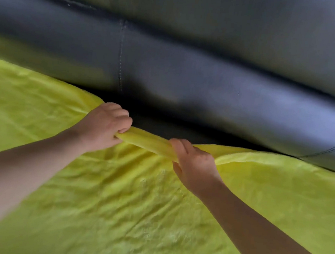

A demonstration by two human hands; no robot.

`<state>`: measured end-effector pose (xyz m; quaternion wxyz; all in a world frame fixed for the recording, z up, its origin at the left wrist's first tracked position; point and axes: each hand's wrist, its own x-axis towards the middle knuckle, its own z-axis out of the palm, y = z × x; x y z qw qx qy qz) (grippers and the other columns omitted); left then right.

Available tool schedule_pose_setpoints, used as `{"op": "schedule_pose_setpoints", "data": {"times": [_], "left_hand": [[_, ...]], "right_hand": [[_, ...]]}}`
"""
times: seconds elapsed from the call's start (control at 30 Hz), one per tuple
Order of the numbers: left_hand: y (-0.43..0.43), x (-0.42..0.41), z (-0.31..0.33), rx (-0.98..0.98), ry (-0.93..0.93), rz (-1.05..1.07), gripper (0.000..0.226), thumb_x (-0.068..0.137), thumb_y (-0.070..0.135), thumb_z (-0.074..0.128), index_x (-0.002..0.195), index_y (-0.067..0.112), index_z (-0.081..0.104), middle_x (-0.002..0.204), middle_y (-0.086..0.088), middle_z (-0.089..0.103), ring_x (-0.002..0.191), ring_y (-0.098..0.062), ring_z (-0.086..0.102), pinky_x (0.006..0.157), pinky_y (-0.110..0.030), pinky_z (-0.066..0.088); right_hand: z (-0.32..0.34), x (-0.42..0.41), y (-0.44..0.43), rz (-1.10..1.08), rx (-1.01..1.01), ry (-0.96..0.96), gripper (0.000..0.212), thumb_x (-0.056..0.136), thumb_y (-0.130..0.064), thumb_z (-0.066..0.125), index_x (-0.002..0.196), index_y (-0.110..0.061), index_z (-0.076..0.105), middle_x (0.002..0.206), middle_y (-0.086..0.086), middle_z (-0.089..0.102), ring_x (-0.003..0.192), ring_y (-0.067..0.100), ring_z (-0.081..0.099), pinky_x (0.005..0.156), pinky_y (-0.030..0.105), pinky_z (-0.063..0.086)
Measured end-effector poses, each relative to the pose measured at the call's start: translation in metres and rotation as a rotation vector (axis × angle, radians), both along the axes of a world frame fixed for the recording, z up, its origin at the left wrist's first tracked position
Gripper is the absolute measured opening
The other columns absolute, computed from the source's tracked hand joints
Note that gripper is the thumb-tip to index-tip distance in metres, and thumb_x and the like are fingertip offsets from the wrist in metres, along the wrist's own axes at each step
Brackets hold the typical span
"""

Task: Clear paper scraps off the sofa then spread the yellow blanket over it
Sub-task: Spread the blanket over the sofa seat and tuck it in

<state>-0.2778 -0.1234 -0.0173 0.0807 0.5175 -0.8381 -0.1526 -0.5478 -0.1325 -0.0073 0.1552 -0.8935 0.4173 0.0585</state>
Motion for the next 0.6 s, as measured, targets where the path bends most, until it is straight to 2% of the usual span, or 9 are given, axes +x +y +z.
{"op": "schedule_pose_setpoints", "data": {"times": [0.1, 0.2, 0.27, 0.33, 0.37, 0.43, 0.5, 0.6], "left_hand": [[0.004, 0.005, 0.002, 0.046, -0.016, -0.004, 0.057, 0.046, 0.012, 0.079, 0.07, 0.025, 0.029, 0.068, 0.011, 0.034, 0.063, -0.016, 0.034, 0.061, -0.027, 0.028], [0.004, 0.01, 0.005, 0.066, -0.011, -0.025, 0.055, 0.05, 0.016, 0.081, 0.07, 0.026, 0.031, 0.068, 0.012, 0.036, 0.064, -0.016, 0.036, 0.06, -0.027, 0.033], [0.003, 0.016, 0.003, 0.068, -0.009, -0.057, 0.047, 0.054, 0.019, 0.082, 0.066, 0.024, 0.037, 0.068, 0.012, 0.039, 0.064, -0.016, 0.039, 0.061, -0.026, 0.033], [0.003, 0.02, 0.001, 0.062, -0.009, -0.069, 0.04, 0.057, 0.024, 0.084, 0.064, 0.022, 0.045, 0.067, 0.012, 0.042, 0.064, -0.016, 0.043, 0.065, -0.025, 0.032], [0.002, 0.022, -0.001, 0.056, -0.004, -0.063, 0.037, 0.058, 0.026, 0.084, 0.064, 0.022, 0.048, 0.066, 0.013, 0.043, 0.064, -0.015, 0.042, 0.067, -0.024, 0.032], [0.001, 0.026, -0.004, 0.041, 0.012, -0.046, 0.033, 0.061, 0.026, 0.084, 0.067, 0.022, 0.052, 0.065, 0.013, 0.047, 0.065, -0.013, 0.041, 0.069, -0.023, 0.032], [0.001, 0.029, -0.006, 0.051, 0.028, -0.034, 0.029, 0.063, 0.025, 0.083, 0.07, 0.023, 0.054, 0.066, 0.013, 0.053, 0.068, -0.013, 0.044, 0.071, -0.023, 0.033], [0.001, 0.028, -0.007, 0.076, 0.039, -0.035, 0.027, 0.064, 0.023, 0.082, 0.074, 0.022, 0.057, 0.07, 0.012, 0.058, 0.072, -0.015, 0.05, 0.073, -0.023, 0.034]], "right_hand": [[0.004, -0.005, 0.004, -0.054, 0.026, 0.082, 0.078, 0.043, -0.025, 0.091, 0.115, -0.013, 0.064, 0.091, 0.001, 0.067, 0.039, 0.017, 0.055, 0.035, 0.021, 0.037], [0.004, -0.003, 0.002, -0.099, 0.057, 0.133, 0.068, 0.046, -0.027, 0.091, 0.107, -0.015, 0.064, 0.099, 0.002, 0.065, 0.04, 0.016, 0.055, 0.035, 0.021, 0.037], [0.006, 0.002, -0.002, -0.095, 0.093, 0.189, 0.049, 0.062, -0.028, 0.084, 0.104, -0.017, 0.061, 0.109, 0.0, 0.06, 0.054, 0.017, 0.062, 0.044, 0.024, 0.041], [0.005, 0.003, -0.007, -0.101, 0.128, 0.26, 0.036, 0.085, -0.033, 0.065, 0.118, -0.02, 0.055, 0.133, -0.002, 0.048, 0.086, 0.02, 0.066, 0.065, 0.028, 0.048], [0.006, 0.004, -0.009, -0.103, 0.149, 0.278, 0.036, 0.09, -0.035, 0.058, 0.123, -0.021, 0.053, 0.141, -0.003, 0.041, 0.096, 0.021, 0.065, 0.074, 0.03, 0.049], [0.009, 0.005, -0.013, -0.11, 0.171, 0.283, 0.036, 0.092, -0.037, 0.054, 0.124, -0.022, 0.054, 0.149, -0.003, 0.035, 0.103, 0.021, 0.063, 0.083, 0.031, 0.049], [0.011, 0.008, -0.017, -0.087, 0.199, 0.285, 0.032, 0.091, -0.037, 0.054, 0.12, -0.023, 0.058, 0.15, -0.004, 0.034, 0.104, 0.021, 0.062, 0.083, 0.031, 0.05], [0.012, 0.008, -0.021, -0.031, 0.232, 0.282, 0.03, 0.09, -0.034, 0.052, 0.117, -0.023, 0.061, 0.142, -0.005, 0.044, 0.102, 0.02, 0.062, 0.082, 0.031, 0.051]]}}
